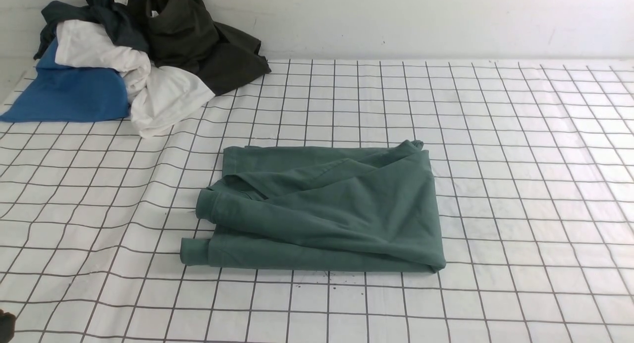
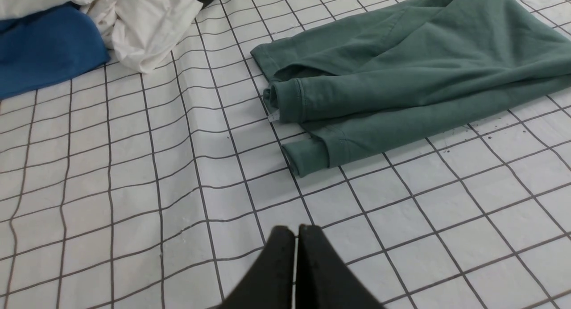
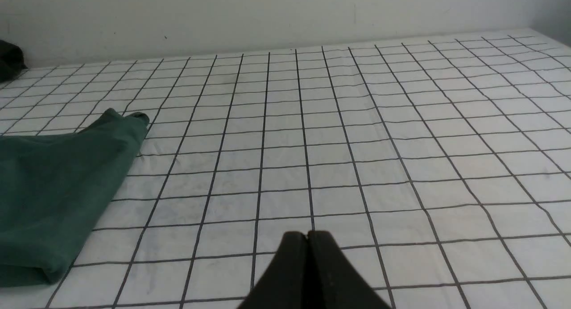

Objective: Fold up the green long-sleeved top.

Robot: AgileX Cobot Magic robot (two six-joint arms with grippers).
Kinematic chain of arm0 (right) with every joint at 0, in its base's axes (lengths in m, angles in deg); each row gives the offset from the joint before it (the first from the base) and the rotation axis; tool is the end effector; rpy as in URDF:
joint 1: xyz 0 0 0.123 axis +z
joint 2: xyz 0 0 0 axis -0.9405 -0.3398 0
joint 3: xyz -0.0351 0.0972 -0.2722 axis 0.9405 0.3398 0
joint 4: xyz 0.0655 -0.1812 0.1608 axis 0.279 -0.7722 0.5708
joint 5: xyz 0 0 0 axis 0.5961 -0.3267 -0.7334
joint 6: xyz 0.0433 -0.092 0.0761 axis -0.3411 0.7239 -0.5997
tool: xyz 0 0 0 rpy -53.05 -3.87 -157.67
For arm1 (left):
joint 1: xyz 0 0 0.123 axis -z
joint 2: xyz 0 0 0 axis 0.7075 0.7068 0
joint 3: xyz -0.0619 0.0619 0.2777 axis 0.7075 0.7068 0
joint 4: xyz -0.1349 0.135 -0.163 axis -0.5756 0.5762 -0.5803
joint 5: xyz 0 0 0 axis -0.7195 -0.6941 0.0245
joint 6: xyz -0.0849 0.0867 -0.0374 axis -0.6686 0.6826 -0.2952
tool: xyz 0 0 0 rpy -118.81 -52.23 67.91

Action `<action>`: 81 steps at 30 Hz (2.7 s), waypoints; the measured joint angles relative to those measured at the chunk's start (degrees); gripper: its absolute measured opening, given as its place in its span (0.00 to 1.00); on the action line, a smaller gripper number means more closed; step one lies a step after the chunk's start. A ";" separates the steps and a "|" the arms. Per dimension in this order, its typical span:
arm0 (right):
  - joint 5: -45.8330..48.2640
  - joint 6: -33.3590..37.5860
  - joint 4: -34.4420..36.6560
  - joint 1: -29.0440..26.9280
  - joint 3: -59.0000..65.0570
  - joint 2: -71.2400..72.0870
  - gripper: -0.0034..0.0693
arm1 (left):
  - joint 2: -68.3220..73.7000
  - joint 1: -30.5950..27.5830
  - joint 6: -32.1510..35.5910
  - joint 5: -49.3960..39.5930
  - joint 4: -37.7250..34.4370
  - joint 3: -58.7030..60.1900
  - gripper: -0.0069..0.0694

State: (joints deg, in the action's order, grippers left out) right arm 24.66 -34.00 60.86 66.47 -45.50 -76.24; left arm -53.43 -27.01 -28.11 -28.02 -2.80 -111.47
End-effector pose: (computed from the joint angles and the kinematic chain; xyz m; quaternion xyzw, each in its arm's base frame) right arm 0.0807 -0.0069 0.1638 0.0528 0.7957 -0.0076 0.6034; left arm 0.0619 -0.0220 0.2702 0.1644 0.8317 -0.0712 0.5255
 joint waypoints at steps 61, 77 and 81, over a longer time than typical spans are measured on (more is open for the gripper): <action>0.24 0.00 -0.06 0.00 -0.05 0.00 0.03 | -12.07 -19.20 -0.64 27.37 -1.78 28.38 0.08; 0.24 0.00 -0.06 0.00 -0.05 0.00 0.03 | -12.07 -19.20 -0.64 25.92 -4.41 28.33 0.08; 0.24 0.00 -0.06 0.00 -0.05 0.00 0.03 | -12.07 -19.20 -0.64 25.92 -4.41 28.33 0.08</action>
State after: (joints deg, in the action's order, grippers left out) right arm 24.91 -34.00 60.80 66.47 -45.55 -76.24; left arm -65.50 -46.21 -28.75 -2.10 -7.21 -83.14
